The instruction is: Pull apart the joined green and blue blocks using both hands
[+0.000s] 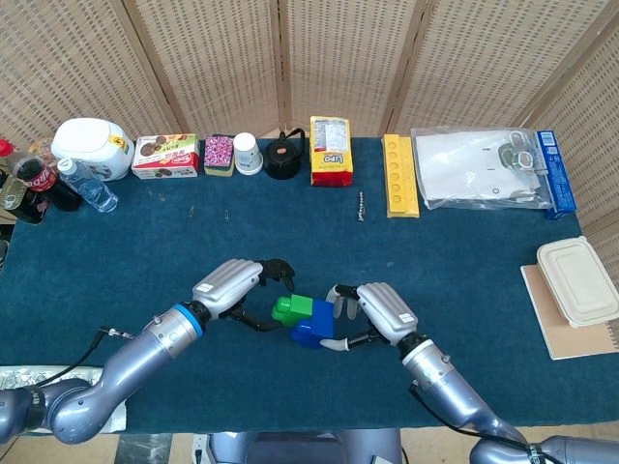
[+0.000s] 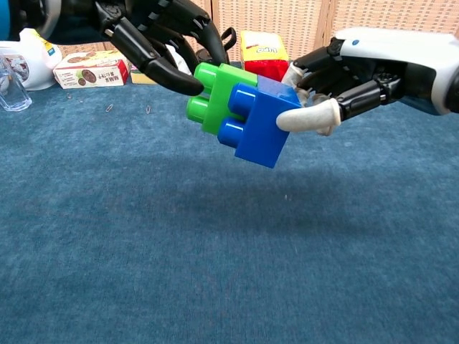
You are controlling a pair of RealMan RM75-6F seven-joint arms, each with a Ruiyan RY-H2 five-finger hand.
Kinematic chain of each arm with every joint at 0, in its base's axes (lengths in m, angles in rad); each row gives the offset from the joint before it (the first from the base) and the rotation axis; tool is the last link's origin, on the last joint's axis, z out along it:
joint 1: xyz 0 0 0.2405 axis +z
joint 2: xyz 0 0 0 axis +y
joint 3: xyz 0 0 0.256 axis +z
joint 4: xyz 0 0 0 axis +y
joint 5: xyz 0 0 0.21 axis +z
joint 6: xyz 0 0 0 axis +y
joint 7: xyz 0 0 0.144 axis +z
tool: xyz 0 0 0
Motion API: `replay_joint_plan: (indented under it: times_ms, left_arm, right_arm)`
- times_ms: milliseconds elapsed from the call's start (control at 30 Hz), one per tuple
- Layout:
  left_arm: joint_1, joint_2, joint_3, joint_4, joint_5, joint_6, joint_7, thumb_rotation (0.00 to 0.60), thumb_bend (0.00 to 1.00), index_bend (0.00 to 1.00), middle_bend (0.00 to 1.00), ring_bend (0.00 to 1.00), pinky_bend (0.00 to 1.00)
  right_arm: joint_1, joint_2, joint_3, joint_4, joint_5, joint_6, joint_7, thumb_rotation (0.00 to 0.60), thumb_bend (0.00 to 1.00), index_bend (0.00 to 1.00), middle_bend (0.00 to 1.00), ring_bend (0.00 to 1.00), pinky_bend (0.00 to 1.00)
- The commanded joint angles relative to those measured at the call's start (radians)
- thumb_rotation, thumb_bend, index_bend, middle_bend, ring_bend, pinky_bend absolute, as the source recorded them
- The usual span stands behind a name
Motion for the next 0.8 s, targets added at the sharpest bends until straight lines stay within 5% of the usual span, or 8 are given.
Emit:
replay_joint_plan:
  times_ms: [33, 467, 800]
  left_arm:
    - [-0.018, -0.008, 0.006, 0.007, -0.020, 0.000, -0.006, 0.539, 0.26, 0.40, 0.28, 0.32, 0.37]
    - [-0.101, -0.077, 0.028, 0.047, -0.115, 0.025, -0.032, 0.549, 0.43, 0.56, 0.29, 0.32, 0.37]
    - [-0.106, -0.072, 0.026, 0.035, -0.113, 0.040, -0.073, 0.556, 0.46, 0.59, 0.30, 0.32, 0.37]
  right_arm:
    - [-0.001, 0.003, -0.001, -0.002, -0.001, 0.002, 0.005, 0.374, 0.21, 0.57, 0.53, 0.59, 0.48]
    - [-0.001, 0.024, -0.004, -0.015, -0.015, -0.005, 0.052, 0.375, 0.21, 0.58, 0.53, 0.59, 0.47]
    - [-0.003, 0.032, -0.008, -0.015, -0.021, -0.002, 0.073, 0.372, 0.22, 0.58, 0.53, 0.59, 0.47]
